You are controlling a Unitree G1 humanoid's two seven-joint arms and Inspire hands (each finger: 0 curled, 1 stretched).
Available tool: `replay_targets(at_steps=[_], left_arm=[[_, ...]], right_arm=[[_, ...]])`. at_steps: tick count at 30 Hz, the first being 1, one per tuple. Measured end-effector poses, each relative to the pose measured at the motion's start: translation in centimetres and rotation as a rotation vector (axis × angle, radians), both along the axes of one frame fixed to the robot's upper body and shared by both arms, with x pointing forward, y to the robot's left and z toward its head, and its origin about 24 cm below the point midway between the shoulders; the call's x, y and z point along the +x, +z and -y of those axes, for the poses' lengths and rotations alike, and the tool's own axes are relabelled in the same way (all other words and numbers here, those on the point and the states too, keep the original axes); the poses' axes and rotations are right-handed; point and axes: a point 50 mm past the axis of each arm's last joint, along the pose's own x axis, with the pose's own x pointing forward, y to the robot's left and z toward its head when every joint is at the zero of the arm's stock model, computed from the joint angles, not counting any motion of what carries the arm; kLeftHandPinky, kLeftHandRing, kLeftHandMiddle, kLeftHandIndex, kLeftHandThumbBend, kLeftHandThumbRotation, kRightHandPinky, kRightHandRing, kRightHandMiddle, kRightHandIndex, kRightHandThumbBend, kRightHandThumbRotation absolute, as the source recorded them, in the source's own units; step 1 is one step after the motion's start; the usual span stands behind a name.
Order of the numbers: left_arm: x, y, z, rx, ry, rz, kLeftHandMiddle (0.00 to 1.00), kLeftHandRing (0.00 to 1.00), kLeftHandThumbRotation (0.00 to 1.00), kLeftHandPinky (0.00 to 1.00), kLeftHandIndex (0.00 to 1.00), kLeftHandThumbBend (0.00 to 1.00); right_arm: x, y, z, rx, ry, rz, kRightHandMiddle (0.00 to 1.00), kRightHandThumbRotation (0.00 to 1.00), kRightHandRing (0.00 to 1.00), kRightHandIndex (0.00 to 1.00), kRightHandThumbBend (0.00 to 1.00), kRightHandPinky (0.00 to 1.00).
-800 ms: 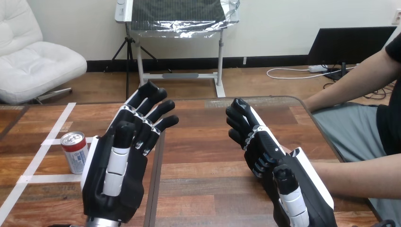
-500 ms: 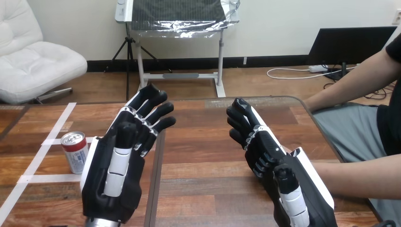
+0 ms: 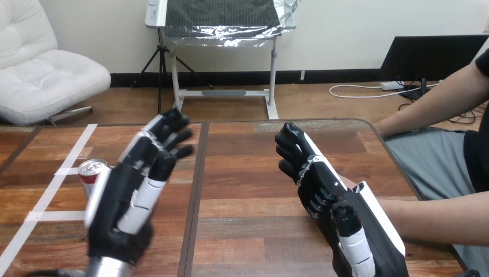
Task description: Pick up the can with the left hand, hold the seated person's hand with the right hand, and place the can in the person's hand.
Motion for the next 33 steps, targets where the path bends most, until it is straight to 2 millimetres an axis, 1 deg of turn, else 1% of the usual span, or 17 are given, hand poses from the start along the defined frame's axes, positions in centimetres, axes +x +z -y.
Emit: replay_targets(at_steps=[8, 12, 20, 33], left_arm=[[1.3, 0.8, -1.8, 0.116, 0.059, 0.033, 0.89, 0.91, 0.67, 0.86, 0.87, 0.99], [2.0, 1.5, -2.7, 0.168, 0.092, 0.062, 0.90, 0.92, 0.69, 0.90, 0.88, 1.00], [3.6, 2.7, -4.2, 0.277, 0.157, 0.125, 0.89, 0.92, 0.71, 0.92, 0.88, 1.00], [6.2, 4.1, -5.7, 0.344, 0.210, 0.162, 0.91, 0.96, 0.64, 0.97, 0.87, 1.00]], right_arm=[[0.0, -0.1, -0.1, -0.002, -0.003, -0.005, 0.98, 1.00, 1.00, 0.99, 0.77, 1.00], [0.0, -0.2, -0.1, -0.004, -0.006, -0.007, 0.98, 1.00, 1.00, 0.99, 0.77, 1.00], [0.1, -0.2, -0.1, -0.005, -0.008, -0.008, 0.98, 1.00, 0.99, 0.98, 0.79, 0.99], [0.4, -0.1, -0.1, -0.003, -0.006, 0.003, 0.97, 1.00, 0.99, 0.98, 0.78, 0.98]])
